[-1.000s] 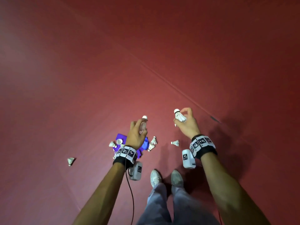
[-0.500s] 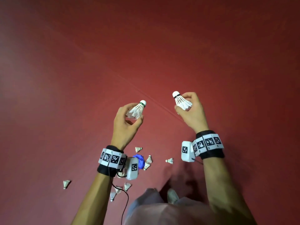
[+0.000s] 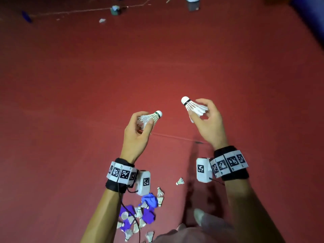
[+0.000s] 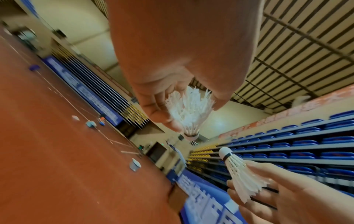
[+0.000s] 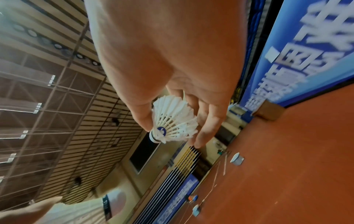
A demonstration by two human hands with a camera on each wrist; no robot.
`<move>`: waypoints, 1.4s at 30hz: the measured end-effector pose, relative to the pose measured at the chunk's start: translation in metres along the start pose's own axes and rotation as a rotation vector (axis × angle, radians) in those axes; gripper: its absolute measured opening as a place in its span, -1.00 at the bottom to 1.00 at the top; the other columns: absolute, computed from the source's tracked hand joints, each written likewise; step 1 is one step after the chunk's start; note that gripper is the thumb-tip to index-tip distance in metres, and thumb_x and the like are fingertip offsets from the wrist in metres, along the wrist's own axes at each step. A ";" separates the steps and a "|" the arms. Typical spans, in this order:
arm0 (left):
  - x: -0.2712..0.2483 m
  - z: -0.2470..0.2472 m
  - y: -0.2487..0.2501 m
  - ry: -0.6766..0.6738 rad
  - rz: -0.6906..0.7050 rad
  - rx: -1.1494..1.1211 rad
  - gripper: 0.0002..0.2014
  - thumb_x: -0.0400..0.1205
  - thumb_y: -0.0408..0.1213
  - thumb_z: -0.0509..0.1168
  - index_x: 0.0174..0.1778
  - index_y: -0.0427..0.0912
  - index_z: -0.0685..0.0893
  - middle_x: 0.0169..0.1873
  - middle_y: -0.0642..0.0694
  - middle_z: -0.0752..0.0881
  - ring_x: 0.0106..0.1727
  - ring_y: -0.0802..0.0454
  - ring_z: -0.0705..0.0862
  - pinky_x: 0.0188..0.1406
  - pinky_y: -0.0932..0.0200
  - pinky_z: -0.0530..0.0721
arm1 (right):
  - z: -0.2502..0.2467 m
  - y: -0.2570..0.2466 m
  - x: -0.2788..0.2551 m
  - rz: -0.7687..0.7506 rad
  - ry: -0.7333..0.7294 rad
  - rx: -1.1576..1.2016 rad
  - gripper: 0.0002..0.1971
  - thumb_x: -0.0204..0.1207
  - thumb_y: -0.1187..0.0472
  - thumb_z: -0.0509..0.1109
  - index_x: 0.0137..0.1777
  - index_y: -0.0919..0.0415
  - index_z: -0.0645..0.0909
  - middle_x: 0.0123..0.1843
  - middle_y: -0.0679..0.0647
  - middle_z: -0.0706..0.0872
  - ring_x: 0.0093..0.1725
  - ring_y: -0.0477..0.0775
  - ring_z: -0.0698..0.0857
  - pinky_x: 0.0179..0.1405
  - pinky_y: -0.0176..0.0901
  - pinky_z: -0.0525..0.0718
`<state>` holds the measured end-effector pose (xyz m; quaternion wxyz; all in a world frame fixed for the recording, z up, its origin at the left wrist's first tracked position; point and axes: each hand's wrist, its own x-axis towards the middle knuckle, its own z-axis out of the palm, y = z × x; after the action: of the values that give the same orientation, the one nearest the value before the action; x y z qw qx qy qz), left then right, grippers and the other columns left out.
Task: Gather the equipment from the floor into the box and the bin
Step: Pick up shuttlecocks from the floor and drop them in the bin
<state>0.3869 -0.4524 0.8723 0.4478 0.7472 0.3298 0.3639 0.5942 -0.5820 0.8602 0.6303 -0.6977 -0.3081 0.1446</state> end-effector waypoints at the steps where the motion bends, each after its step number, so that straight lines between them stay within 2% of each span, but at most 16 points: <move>1: 0.003 0.011 0.003 -0.055 0.017 -0.021 -0.82 0.74 -0.11 0.41 0.23 0.04 0.67 0.03 0.07 0.80 -0.02 -0.12 0.75 -0.01 -0.17 0.73 | -0.013 0.001 -0.010 0.023 0.067 0.004 -0.64 0.54 0.13 0.59 0.30 -0.07 0.64 0.10 -0.19 0.80 -0.02 -0.18 0.80 0.04 -0.15 0.76; 4: 0.005 0.052 0.013 -0.221 0.064 -0.076 -0.76 0.68 -0.12 0.50 0.22 0.03 0.68 0.06 0.08 0.80 -0.01 0.00 0.75 0.01 -0.02 0.71 | -0.061 0.006 -0.040 0.074 0.244 -0.039 -0.66 0.56 0.11 0.59 0.30 0.01 0.64 0.02 -0.23 0.80 -0.09 -0.30 0.76 0.00 -0.36 0.67; 7: -0.005 0.104 0.027 -0.393 0.129 -0.119 -0.73 0.63 -0.19 0.55 0.22 0.06 0.69 0.07 0.06 0.78 -0.01 0.09 0.72 -0.01 0.07 0.68 | -0.120 0.009 -0.082 0.141 0.442 -0.142 -0.63 0.53 0.00 0.61 0.30 -0.07 0.64 0.06 -0.24 0.80 -0.03 -0.27 0.76 0.07 -0.30 0.70; 10: -0.029 0.160 0.049 -0.561 0.227 -0.132 -0.67 0.60 -0.25 0.56 0.24 0.10 0.71 0.12 0.03 0.75 0.05 0.07 0.72 -0.07 0.24 0.66 | -0.181 0.008 -0.131 0.212 0.622 -0.202 -0.61 0.51 -0.01 0.62 0.30 -0.08 0.63 -0.01 -0.29 0.78 -0.14 -0.37 0.72 -0.03 -0.38 0.68; 13: -0.065 0.216 0.078 -0.712 0.275 -0.171 -0.60 0.57 -0.29 0.58 0.28 0.09 0.70 0.11 0.07 0.76 -0.07 0.06 0.72 -0.16 0.20 0.68 | -0.236 0.003 -0.185 0.224 0.794 -0.250 -0.63 0.50 0.01 0.64 0.23 -0.06 0.61 -0.03 -0.22 0.80 -0.15 -0.32 0.72 -0.10 -0.40 0.66; 15: -0.096 0.250 0.102 -0.808 0.276 -0.230 -0.57 0.55 -0.31 0.60 0.29 0.05 0.68 0.06 0.13 0.77 -0.15 0.14 0.70 -0.19 0.19 0.68 | -0.270 0.000 -0.223 0.227 0.912 -0.261 -0.63 0.49 0.06 0.65 0.22 -0.01 0.60 -0.01 -0.21 0.80 -0.13 -0.29 0.72 -0.10 -0.43 0.65; 18: -0.154 0.295 0.140 -0.965 0.276 -0.298 -0.59 0.55 -0.35 0.59 0.25 0.03 0.67 0.01 0.13 0.80 -0.23 0.19 0.66 -0.26 0.15 0.69 | -0.322 -0.003 -0.283 0.248 1.053 -0.287 -0.58 0.45 0.08 0.68 0.22 0.01 0.59 0.07 -0.25 0.77 -0.06 -0.23 0.74 -0.02 -0.40 0.66; 20: -0.197 0.323 0.163 -1.059 0.311 -0.326 -0.62 0.55 -0.36 0.58 0.21 0.03 0.68 0.04 0.06 0.80 -0.25 0.17 0.67 -0.32 0.10 0.69 | -0.356 -0.006 -0.327 0.248 1.143 -0.281 -0.55 0.43 0.09 0.70 0.23 0.01 0.57 0.11 -0.24 0.75 0.01 -0.17 0.76 0.03 -0.36 0.68; 23: -0.271 0.361 0.197 -1.189 0.357 -0.355 -0.64 0.55 -0.36 0.57 0.19 0.07 0.70 0.16 -0.10 0.77 -0.17 0.14 0.71 -0.36 0.30 0.64 | -0.406 -0.010 -0.400 0.265 1.259 -0.277 -0.55 0.43 0.14 0.71 0.23 0.05 0.58 0.12 -0.16 0.77 0.04 -0.12 0.78 0.00 -0.44 0.66; 26: -0.351 0.390 0.227 -1.300 0.363 -0.406 -0.58 0.55 -0.35 0.58 0.29 0.03 0.68 0.18 -0.12 0.78 -0.09 0.04 0.76 -0.25 0.30 0.69 | -0.451 -0.015 -0.483 0.317 1.359 -0.293 -0.58 0.45 0.13 0.70 0.21 0.06 0.60 0.09 -0.05 0.81 -0.02 -0.19 0.77 -0.06 -0.52 0.65; 29: -0.428 0.412 0.252 -1.389 0.361 -0.424 -0.48 0.57 -0.30 0.60 0.42 -0.06 0.61 0.21 -0.09 0.77 0.08 0.03 0.79 -0.08 0.26 0.73 | -0.487 -0.023 -0.564 0.373 1.449 -0.349 -0.62 0.46 0.06 0.70 0.17 0.02 0.62 -0.01 -0.18 0.79 -0.11 -0.43 0.73 -0.08 -0.60 0.61; 31: -0.476 0.424 0.268 -1.464 0.339 -0.418 -0.51 0.58 -0.34 0.59 0.41 -0.10 0.61 0.19 -0.06 0.78 0.10 0.08 0.80 -0.05 0.29 0.72 | -0.506 -0.027 -0.616 0.416 1.518 -0.381 -0.63 0.46 0.00 0.69 0.16 0.05 0.66 -0.03 -0.19 0.79 -0.11 -0.40 0.73 -0.03 -0.48 0.64; 33: -0.520 0.435 0.282 -1.538 0.342 -0.407 -0.57 0.60 -0.36 0.57 0.36 -0.13 0.64 0.14 -0.02 0.80 0.05 0.18 0.80 -0.07 0.33 0.71 | -0.524 -0.029 -0.661 0.433 1.608 -0.382 -0.59 0.45 -0.07 0.67 0.19 0.10 0.70 0.02 -0.12 0.82 -0.04 -0.22 0.77 0.04 -0.31 0.69; 35: -0.559 0.448 0.295 -1.600 0.355 -0.386 -0.61 0.60 -0.32 0.58 0.32 -0.12 0.67 0.11 0.00 0.81 0.02 0.24 0.80 -0.07 0.34 0.71 | -0.539 -0.029 -0.698 0.447 1.692 -0.358 -0.61 0.45 -0.08 0.67 0.16 0.09 0.71 0.00 -0.12 0.83 -0.05 -0.15 0.77 0.00 -0.34 0.70; 38: -0.606 0.473 0.311 -1.666 0.387 -0.363 -0.64 0.60 -0.28 0.59 0.28 -0.13 0.69 0.08 0.00 0.82 0.03 0.26 0.81 -0.06 0.34 0.73 | -0.558 -0.023 -0.741 0.473 1.783 -0.335 -0.70 0.47 -0.02 0.67 0.05 0.09 0.71 -0.09 -0.14 0.81 -0.14 -0.23 0.73 -0.20 -0.58 0.59; 42: -0.660 0.528 0.328 -1.713 0.433 -0.350 -0.67 0.58 -0.20 0.61 0.22 -0.08 0.71 0.04 0.00 0.83 0.03 0.13 0.81 -0.07 0.26 0.77 | -0.596 -0.003 -0.783 0.523 1.862 -0.324 -0.67 0.45 -0.03 0.68 0.09 0.11 0.74 -0.07 -0.08 0.84 -0.10 -0.15 0.77 -0.19 -0.56 0.61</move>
<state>0.5433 -1.3441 0.8303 0.5693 0.7293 -0.3249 -0.1962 0.3432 -1.5326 0.8143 0.4660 -0.6572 0.4606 -0.3725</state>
